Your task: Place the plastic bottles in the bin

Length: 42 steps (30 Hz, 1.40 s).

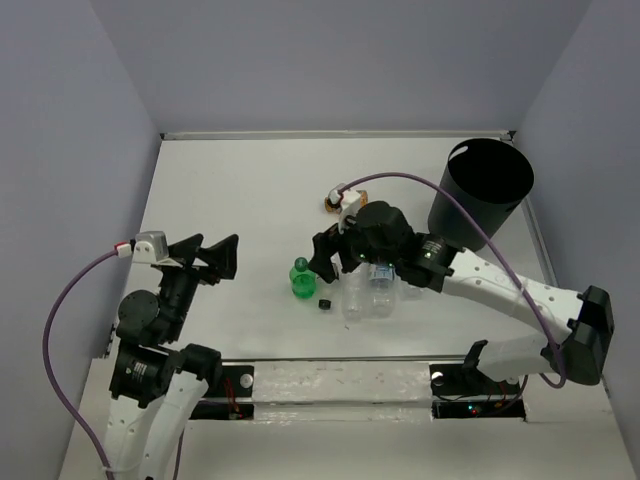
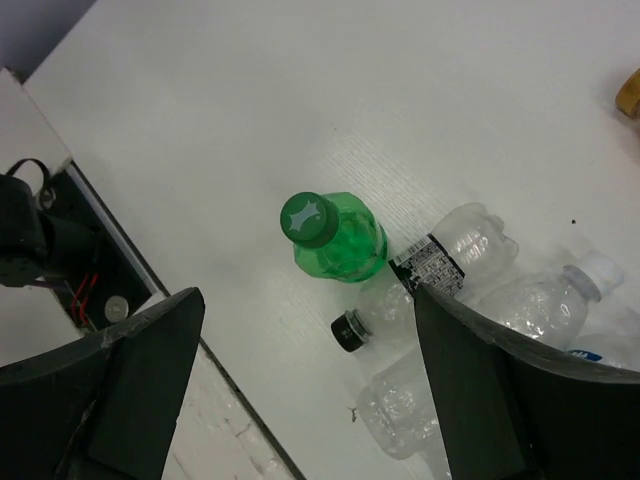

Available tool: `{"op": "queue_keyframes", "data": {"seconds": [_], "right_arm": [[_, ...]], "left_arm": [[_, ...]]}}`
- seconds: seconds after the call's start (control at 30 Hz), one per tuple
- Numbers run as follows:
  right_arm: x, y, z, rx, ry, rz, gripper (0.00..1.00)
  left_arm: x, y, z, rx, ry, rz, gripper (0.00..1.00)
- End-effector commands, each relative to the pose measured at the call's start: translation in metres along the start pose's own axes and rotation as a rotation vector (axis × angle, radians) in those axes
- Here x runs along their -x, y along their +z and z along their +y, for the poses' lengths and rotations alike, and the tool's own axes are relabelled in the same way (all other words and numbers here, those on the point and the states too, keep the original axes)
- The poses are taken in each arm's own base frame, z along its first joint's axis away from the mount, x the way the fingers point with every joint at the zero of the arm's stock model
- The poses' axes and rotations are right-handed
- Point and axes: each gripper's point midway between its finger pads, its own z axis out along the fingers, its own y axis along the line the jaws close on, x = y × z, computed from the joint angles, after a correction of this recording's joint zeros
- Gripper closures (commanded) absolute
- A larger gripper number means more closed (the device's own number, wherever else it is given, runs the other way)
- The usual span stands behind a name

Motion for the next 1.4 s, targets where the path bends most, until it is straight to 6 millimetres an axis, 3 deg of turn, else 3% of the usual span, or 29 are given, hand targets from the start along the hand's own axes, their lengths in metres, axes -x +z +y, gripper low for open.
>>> {"op": "queue_keyframes", "data": {"seconds": [0.0,0.17,0.27,0.6,0.73,0.83,0.87,0.93,1.1,1.13,1.17,1.2,1.23,1.27,1.3,1.33,1.37], "right_arm": [[0.020,0.016,0.007,-0.060,-0.072,-0.055,0.09],[0.000,0.055,0.000,-0.112,-0.106,0.015,0.12],[-0.001,0.072,-0.004,-0.139,-0.115,0.028,0.16],[-0.016,0.102,0.010,-0.113,-0.135,0.080,0.27],[-0.030,0.116,0.017,-0.106,-0.143,0.112,0.46],[-0.027,0.116,0.018,-0.122,-0.150,0.102,0.84],[-0.023,0.116,0.017,-0.133,-0.148,0.090,0.90],[0.000,0.109,0.017,-0.160,-0.146,0.032,1.00],[0.079,0.068,0.013,-0.247,-0.161,-0.183,1.00],[0.104,0.048,0.015,-0.256,-0.172,-0.248,1.00],[0.130,0.023,0.003,-0.293,-0.154,-0.320,1.00],[0.133,0.022,0.004,-0.293,-0.163,-0.328,1.00],[0.149,0.006,-0.015,-0.343,-0.147,-0.368,1.00],[0.171,-0.024,-0.024,-0.369,-0.135,-0.435,1.00],[0.183,-0.042,-0.038,-0.412,-0.121,-0.474,1.00],[0.202,-0.078,-0.063,-0.481,-0.099,-0.541,1.00],[0.211,-0.099,-0.076,-0.528,-0.086,-0.578,1.00]], "left_arm": [[0.021,-0.001,-0.007,-0.018,0.017,-0.049,0.01],[0.020,-0.001,-0.004,-0.005,0.014,-0.050,0.01],[0.017,0.001,-0.003,0.000,0.015,-0.038,0.01],[0.014,0.003,-0.001,0.005,0.011,-0.029,0.01],[0.019,0.002,0.004,0.035,0.007,-0.049,0.01],[0.017,0.002,0.002,0.027,0.007,-0.044,0.01],[0.017,0.002,0.003,0.028,0.007,-0.043,0.01],[0.018,0.003,0.002,0.026,0.007,-0.045,0.01],[0.018,0.002,0.003,0.032,-0.001,-0.052,0.01],[0.019,0.001,0.004,0.037,-0.004,-0.056,0.01],[0.019,0.001,0.004,0.040,-0.006,-0.060,0.01],[0.019,0.001,0.004,0.038,-0.008,-0.058,0.01],[0.019,0.001,0.003,0.032,-0.006,-0.058,0.01],[0.018,0.001,0.002,0.024,-0.006,-0.055,0.01],[0.018,0.000,0.000,0.018,-0.007,-0.057,0.01],[0.019,-0.001,0.000,0.015,-0.006,-0.059,0.01],[0.019,-0.001,-0.001,0.008,-0.004,-0.059,0.01]]}}
